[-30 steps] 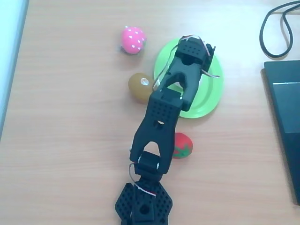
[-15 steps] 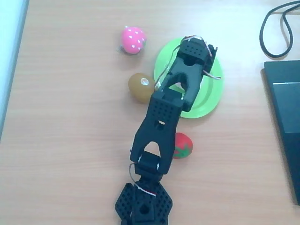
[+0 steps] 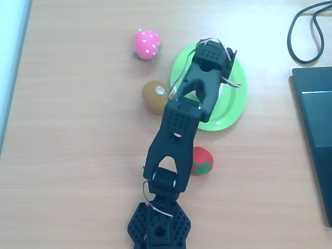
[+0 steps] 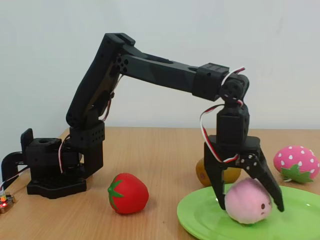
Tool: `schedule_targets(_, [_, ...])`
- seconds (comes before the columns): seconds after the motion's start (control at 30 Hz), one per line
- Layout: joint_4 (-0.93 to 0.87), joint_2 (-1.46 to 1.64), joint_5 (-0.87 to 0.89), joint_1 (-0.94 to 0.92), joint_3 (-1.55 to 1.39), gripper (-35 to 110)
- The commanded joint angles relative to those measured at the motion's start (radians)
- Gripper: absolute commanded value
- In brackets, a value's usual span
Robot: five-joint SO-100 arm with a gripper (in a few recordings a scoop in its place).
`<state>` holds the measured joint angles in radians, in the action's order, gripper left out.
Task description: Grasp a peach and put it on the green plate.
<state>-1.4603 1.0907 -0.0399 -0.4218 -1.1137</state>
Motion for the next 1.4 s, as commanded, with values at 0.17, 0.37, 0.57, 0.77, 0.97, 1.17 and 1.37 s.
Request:
schedule_targets(0.17, [-0.015, 0.080, -0.003, -0.002, 0.017, 55])
schedule_targets(0.37, [-0.034, 0.140, -0.003, 0.023, 0.000, 55])
schedule_targets(0.57, [-0.109, 0.230, -0.002, 0.078, -0.087, 56])
schedule_targets(0.77, [-0.133, 0.333, 0.034, 0.137, -0.169, 53])
schedule_targets(0.97, [-0.118, 0.446, 0.051, 0.199, -0.193, 46])
schedule_targets(1.17, [0.048, 0.560, 0.103, 0.261, -0.195, 26])
schedule_targets(1.37, [0.224, 0.675, 0.071, 0.353, -0.221, 19])
